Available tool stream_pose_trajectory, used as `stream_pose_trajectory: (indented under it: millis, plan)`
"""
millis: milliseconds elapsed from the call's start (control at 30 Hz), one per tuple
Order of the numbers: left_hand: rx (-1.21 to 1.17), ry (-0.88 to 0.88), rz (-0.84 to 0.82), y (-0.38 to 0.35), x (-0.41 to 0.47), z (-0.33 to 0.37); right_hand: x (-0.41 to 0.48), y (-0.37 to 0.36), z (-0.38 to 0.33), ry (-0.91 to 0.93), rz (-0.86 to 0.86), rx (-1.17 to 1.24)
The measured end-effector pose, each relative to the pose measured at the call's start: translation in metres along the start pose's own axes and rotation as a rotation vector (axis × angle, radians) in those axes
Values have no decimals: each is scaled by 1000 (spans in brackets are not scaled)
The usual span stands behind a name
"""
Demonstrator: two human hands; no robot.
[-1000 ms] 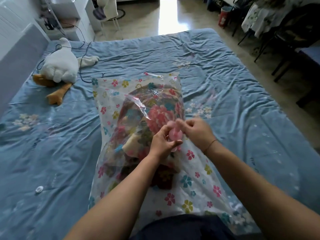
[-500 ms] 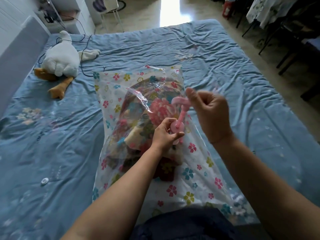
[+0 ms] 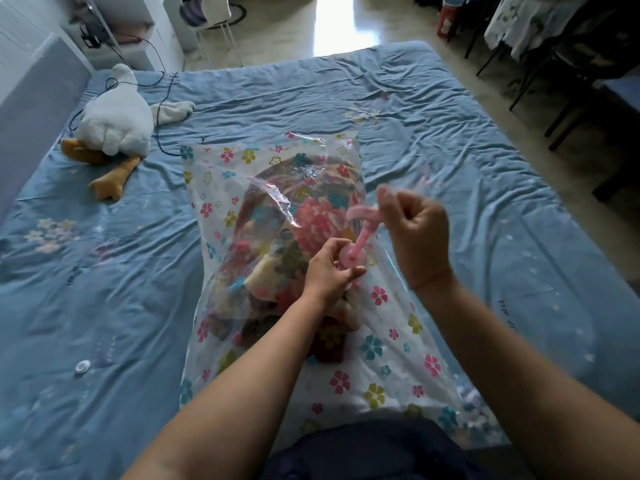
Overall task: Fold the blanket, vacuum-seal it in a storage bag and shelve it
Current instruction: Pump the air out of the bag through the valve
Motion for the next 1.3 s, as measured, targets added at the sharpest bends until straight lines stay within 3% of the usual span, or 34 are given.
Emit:
stream_pose_trajectory:
  millis: [100,167,300,400,500,567,700,767,833,900,967,1100,1167,1233,1300]
  plan:
    - [13,-9,-24,-7,-7,-1,-28,-20,77,-277,-200,-283]
    - [-2,-18,-23,-7,-9,-1,-31,-19,81,-321,-210,-269]
    - [-5,-27,-11,-1,-5,3,-2,5,-19,31,13,91]
    - [24,-21,-3,-3,-5,3,-6,8,-17,127,57,-55]
    - [46,-10,-16,-8,-10,-2,-27,-22,75,-175,-271,-405]
    - [51,-21,-17,-8,-12,-2,-31,-23,91,-273,-326,-430]
    - [47,-34,-13,0,-7,5,-4,7,-11,35,38,-30]
    - [102,-45,-9,0,-5,4,-6,18,-23,150,152,-6]
    - [123,-47,-11,-2,-7,1,-15,1,11,55,36,-174]
    - [130,-43,-19,-5,-9,-1,-27,-24,71,-223,-225,-368]
    - [130,-53,-20,-4,-10,2,-29,-26,86,-351,-300,-409]
    - [113,-46,1,3,-4,6,6,2,-10,-9,4,-47]
    - [129,-48,4,3,-1,7,6,7,-19,94,75,-1]
    - [153,-47,2,1,-2,6,-10,-5,20,-11,-11,-109]
    - [148,-40,-4,-2,-6,2,-30,-22,82,-297,-190,-227]
Point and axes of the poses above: each hand's wrist, its own x-axis towards the middle knuckle, its own y-axis out of the back of the hand, z = x × y, the point moved 10 cm from there along x, towards the middle knuckle, and after that the axes turned 11 degrees about x, right-handed, at the moved point
